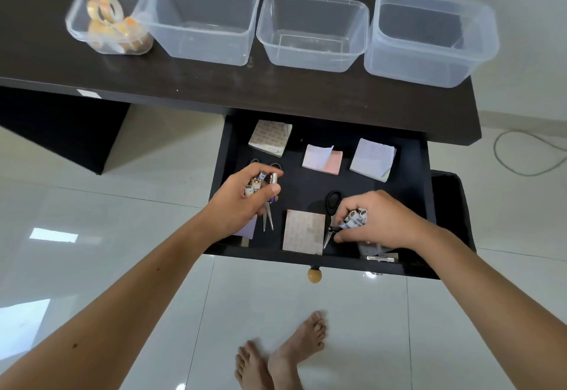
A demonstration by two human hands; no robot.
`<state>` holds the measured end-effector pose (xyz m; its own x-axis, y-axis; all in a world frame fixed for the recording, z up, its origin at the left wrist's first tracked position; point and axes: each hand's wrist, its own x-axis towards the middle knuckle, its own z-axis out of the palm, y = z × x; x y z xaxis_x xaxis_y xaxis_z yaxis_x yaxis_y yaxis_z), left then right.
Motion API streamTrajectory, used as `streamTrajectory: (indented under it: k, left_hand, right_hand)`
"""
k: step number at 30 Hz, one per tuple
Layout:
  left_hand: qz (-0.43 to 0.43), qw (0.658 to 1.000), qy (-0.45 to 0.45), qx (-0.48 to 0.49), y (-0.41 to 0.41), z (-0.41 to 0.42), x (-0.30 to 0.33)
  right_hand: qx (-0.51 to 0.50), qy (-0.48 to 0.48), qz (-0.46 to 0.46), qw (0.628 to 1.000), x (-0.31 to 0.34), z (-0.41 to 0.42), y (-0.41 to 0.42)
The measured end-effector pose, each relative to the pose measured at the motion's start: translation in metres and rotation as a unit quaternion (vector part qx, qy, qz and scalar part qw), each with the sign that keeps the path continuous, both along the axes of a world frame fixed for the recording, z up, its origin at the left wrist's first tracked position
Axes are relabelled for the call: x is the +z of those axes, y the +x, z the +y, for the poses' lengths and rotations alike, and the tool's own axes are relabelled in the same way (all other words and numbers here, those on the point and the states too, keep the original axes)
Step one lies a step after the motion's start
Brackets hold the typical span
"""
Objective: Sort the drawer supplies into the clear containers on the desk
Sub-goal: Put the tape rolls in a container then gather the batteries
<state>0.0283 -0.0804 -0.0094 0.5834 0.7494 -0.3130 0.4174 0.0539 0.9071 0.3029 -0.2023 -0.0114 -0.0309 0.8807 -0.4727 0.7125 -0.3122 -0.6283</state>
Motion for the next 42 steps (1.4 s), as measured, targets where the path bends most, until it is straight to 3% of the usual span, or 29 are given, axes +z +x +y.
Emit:
streamTrajectory:
  k: [13, 20, 32, 36, 42]
  left_hand:
    - [-0.012, 0.998, 0.02, 0.051, -0.053, 0.027, 0.057]
    - [-0.034, 0.997, 0.043, 0.055, -0.066, 0.061, 0.09]
    - [-0.081, 0.984, 0.106, 0.118, -0.064, 0.166, 0.148]
    - [-0.047, 0.981, 0.14, 0.125, -0.037, 0.206, 0.162]
    - [-0.036, 0.979, 0.153, 0.13, -0.01, 0.248, 0.155]
  right_hand:
    - [-0.081, 0.029, 0.072, 0.994, 0.087, 0.032, -0.053]
    - [-0.052, 0.072, 0.099, 0.991, 0.14, 0.092, -0.086]
    - [-0.057, 0.141, 0.177, 0.972, 0.175, 0.226, -0.112]
    - [-0.058, 0.18, 0.175, 0.966, 0.184, 0.275, -0.112]
    - [-0.096, 0.229, 0.104, 0.963, 0.16, 0.326, -0.104]
